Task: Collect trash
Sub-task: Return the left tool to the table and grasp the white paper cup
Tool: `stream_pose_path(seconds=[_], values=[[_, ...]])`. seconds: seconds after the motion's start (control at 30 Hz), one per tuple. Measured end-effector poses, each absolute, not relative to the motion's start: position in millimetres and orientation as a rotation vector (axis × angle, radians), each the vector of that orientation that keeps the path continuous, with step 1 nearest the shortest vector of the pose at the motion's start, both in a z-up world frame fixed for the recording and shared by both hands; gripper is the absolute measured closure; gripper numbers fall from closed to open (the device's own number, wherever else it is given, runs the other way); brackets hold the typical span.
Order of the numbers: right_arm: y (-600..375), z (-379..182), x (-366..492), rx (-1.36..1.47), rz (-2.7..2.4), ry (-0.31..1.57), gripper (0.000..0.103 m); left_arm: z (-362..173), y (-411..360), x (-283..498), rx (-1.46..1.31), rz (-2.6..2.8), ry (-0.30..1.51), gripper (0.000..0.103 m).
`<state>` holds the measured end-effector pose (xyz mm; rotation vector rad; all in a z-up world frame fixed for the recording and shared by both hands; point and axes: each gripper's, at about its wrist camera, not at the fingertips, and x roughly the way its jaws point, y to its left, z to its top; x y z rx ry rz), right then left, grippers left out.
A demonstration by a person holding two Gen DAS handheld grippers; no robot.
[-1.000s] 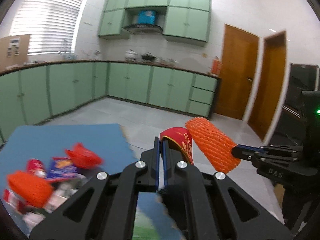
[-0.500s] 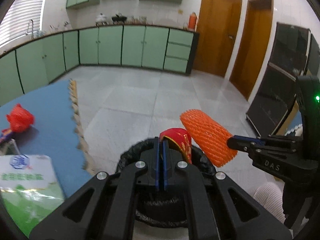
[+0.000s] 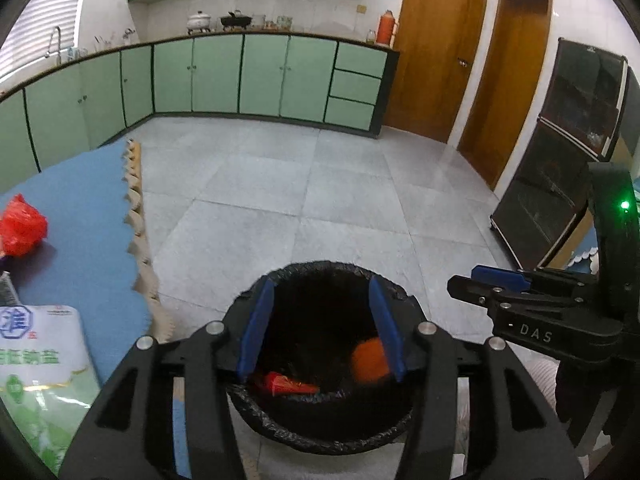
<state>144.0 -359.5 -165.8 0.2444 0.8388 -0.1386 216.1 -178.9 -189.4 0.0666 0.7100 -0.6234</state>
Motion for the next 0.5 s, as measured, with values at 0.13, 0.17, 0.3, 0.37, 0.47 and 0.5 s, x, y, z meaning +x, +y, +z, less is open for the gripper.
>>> stream_pose_path(seconds=[0.13,0.17,0.3,0.37,0.47,0.5], values=[[-346,-144,139,0.233,-0.115,0.775,0.062,-168,-162,209,0.057,-0.588,0.66,0.054],[-342,-137,137,0.227,-0.11,0.756,0.06,-163,-157,208,0.053,-0.581,0.65,0.054],[-326,-111,128,0.213,-0.077,0.693,0.055,-140,-136,198,0.042,-0.539,0.603,0.053],[-314,-97,123,0.204,-0.056,0.66,0.051,-128,-124,191,0.043,-0.512,0.577,0.051],[-293,-83,118,0.198,-0.022,0.619,0.042,-112,-102,178,0.049,-0.47,0.532,0.045],[-285,-79,117,0.193,-0.007,0.606,0.04,-107,-94,174,0.051,-0.45,0.52,0.044]])
